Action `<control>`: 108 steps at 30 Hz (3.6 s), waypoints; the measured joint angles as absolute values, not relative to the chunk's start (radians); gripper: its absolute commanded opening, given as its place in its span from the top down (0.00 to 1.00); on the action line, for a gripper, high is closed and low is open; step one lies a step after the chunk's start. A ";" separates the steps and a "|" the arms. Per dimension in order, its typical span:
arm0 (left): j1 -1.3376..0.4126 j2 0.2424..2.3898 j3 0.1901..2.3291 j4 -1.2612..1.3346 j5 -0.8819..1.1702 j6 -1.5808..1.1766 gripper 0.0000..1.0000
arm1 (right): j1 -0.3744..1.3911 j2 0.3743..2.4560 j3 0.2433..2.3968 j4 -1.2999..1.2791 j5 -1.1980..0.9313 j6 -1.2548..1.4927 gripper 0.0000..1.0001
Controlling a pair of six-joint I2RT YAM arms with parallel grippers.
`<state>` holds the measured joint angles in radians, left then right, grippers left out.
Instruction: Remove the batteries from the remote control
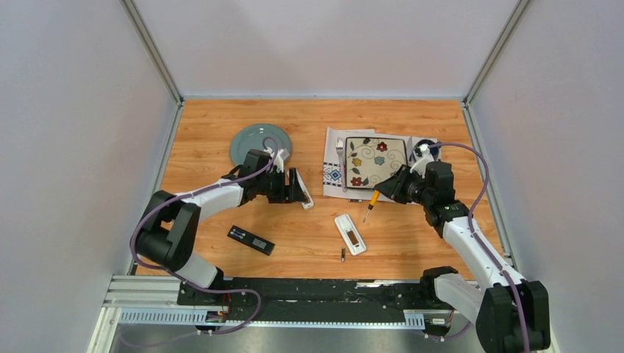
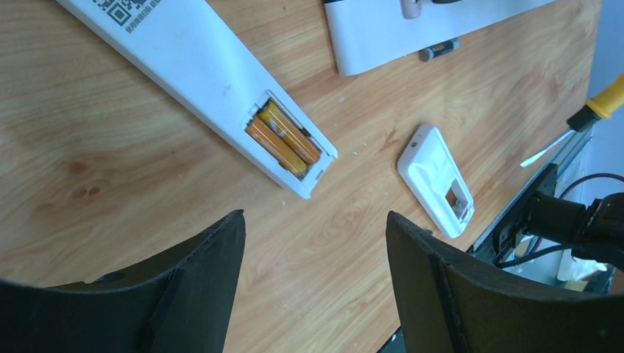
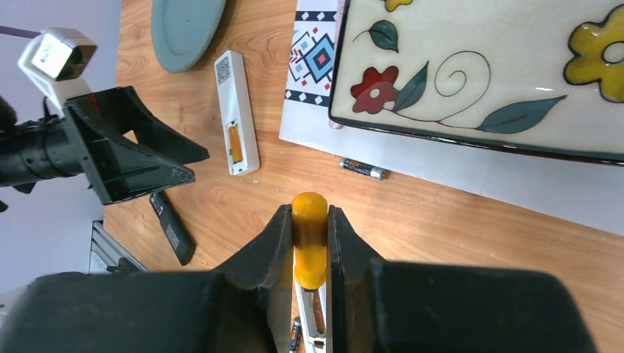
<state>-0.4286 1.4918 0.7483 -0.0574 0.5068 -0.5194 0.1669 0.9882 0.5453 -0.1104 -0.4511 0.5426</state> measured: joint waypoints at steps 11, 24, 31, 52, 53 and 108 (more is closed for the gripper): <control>-0.487 1.721 0.880 -0.032 0.523 -0.542 0.25 | 0.090 1.042 0.568 -0.118 -0.507 0.521 1.00; -0.566 1.837 1.028 0.038 0.554 -0.574 0.25 | 0.088 1.072 0.584 -0.119 -0.516 0.507 1.00; -0.566 1.761 1.111 -0.014 0.598 -0.436 0.23 | 0.088 1.072 0.589 -0.123 -0.517 0.506 1.00; -0.566 1.811 1.326 -0.560 0.183 0.231 0.19 | 0.087 1.089 0.618 -0.141 -0.526 0.496 1.00; -0.566 1.828 1.353 -0.577 0.181 0.249 0.19 | 0.087 1.089 0.620 -0.142 -0.526 0.495 1.00; -0.922 1.664 1.155 -0.772 0.027 0.184 0.93 | 0.068 0.982 0.627 -0.244 -0.517 0.461 1.00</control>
<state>-0.9218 1.6638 1.1545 -0.7719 0.0269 0.1844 0.0685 0.9817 0.6273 -0.2440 -0.5175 0.4614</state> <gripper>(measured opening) 0.459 0.167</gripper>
